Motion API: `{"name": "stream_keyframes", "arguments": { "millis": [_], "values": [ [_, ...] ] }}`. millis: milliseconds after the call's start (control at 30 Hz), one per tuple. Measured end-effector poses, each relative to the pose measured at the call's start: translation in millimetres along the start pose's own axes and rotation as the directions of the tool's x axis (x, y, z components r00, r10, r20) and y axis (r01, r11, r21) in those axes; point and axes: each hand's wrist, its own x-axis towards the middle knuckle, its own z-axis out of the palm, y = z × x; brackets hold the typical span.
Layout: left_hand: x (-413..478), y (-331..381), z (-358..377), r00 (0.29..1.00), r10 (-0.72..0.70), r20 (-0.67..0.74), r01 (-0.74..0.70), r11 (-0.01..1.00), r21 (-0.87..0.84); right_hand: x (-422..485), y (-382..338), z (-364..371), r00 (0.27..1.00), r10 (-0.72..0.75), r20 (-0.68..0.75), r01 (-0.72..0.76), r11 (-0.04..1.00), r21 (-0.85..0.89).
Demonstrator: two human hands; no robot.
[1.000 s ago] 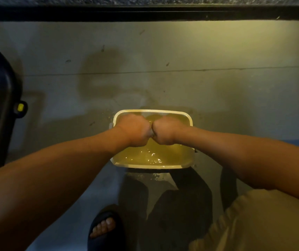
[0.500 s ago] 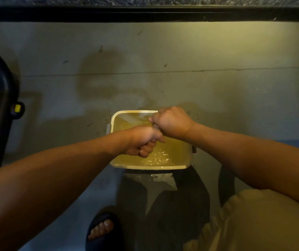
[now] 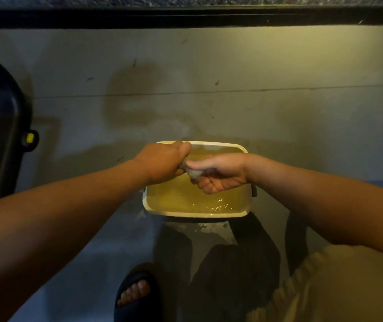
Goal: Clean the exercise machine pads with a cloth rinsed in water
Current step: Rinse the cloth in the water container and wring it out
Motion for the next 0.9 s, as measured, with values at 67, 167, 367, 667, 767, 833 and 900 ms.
{"name": "stream_keyframes", "arguments": {
  "millis": [67,167,367,667,767,833,900],
  "values": [
    [-1,4,5,0.997,0.042,-0.070,-0.047,0.997,-0.063,-4,2,-1,0.999,0.048,0.012,-0.048,0.996,0.070],
    [1,7,9,0.963,0.185,-0.196,-0.194,0.981,-0.026,-5,8,1,0.993,0.120,0.006,-0.120,0.982,0.149],
    [4,16,-2,0.975,0.215,-0.053,-0.211,0.975,0.072,-7,7,-2,0.988,0.143,0.059,-0.150,0.980,0.132],
    [13,31,-30,0.982,0.050,0.183,-0.117,0.917,0.380,9,-3,8,0.920,0.147,-0.363,-0.319,0.819,-0.477],
    [16,34,-24,0.980,-0.019,0.197,-0.045,0.947,0.318,10,-7,17,0.848,-0.200,-0.491,-0.353,0.479,-0.804],
    [17,38,-16,0.969,-0.094,0.230,0.050,0.980,0.193,9,-6,19,0.806,-0.384,-0.450,-0.412,0.181,-0.893],
    [18,43,-8,0.948,-0.150,0.282,0.154,0.988,0.006,5,-3,18,0.762,-0.521,-0.384,-0.479,-0.054,-0.876]
  ]
}}
